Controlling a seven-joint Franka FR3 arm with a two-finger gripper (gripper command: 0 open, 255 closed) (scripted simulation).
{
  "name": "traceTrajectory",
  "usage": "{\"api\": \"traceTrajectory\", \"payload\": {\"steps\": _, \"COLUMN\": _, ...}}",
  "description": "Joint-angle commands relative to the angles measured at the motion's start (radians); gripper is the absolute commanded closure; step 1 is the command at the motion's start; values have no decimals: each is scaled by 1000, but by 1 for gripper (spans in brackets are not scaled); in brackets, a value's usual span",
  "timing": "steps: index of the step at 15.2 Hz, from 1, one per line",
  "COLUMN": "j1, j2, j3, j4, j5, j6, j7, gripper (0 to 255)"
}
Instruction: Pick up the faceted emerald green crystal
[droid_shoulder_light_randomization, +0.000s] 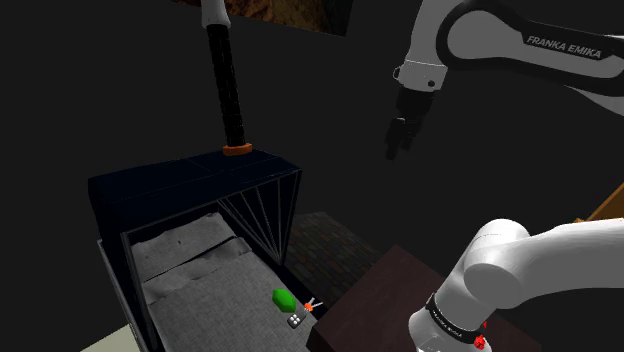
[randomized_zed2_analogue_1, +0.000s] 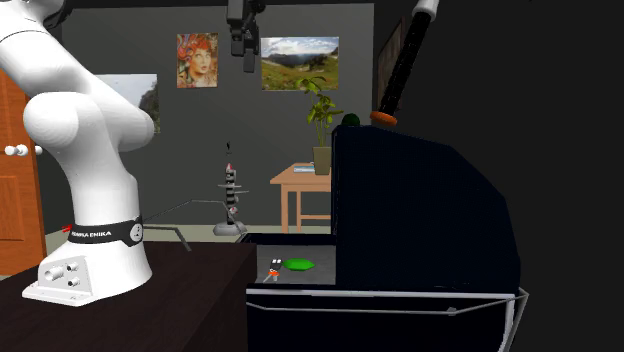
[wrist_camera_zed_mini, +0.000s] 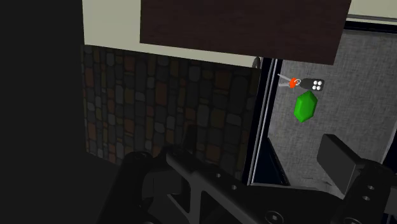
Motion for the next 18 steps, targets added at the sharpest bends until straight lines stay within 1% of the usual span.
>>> {"api": "traceTrajectory", "payload": {"steps": 1, "j1": 0, "j2": 0, "j3": 0, "j4": 0, "j5": 0, "j6": 0, "j7": 0, "gripper": 0}}
{"api": "traceTrajectory", "payload": {"steps": 6, "j1": 21, "j2": -1, "j3": 41, "j4": -154, "j5": 38, "j6": 156, "j7": 45, "gripper": 0}}
{"api": "traceTrajectory", "payload": {"steps": 10, "j1": 40, "j2": 26, "j3": 78, "j4": -257, "j5": 69, "j6": 290, "j7": 79, "gripper": 0}}
{"api": "traceTrajectory", "payload": {"steps": 14, "j1": 61, "j2": 81, "j3": 118, "j4": -341, "j5": 100, "j6": 434, "j7": 113, "gripper": 0}}
{"api": "traceTrajectory", "payload": {"steps": 18, "j1": 80, "j2": 168, "j3": 162, "j4": -404, "j5": 129, "j6": 588, "j7": 148, "gripper": 0}}
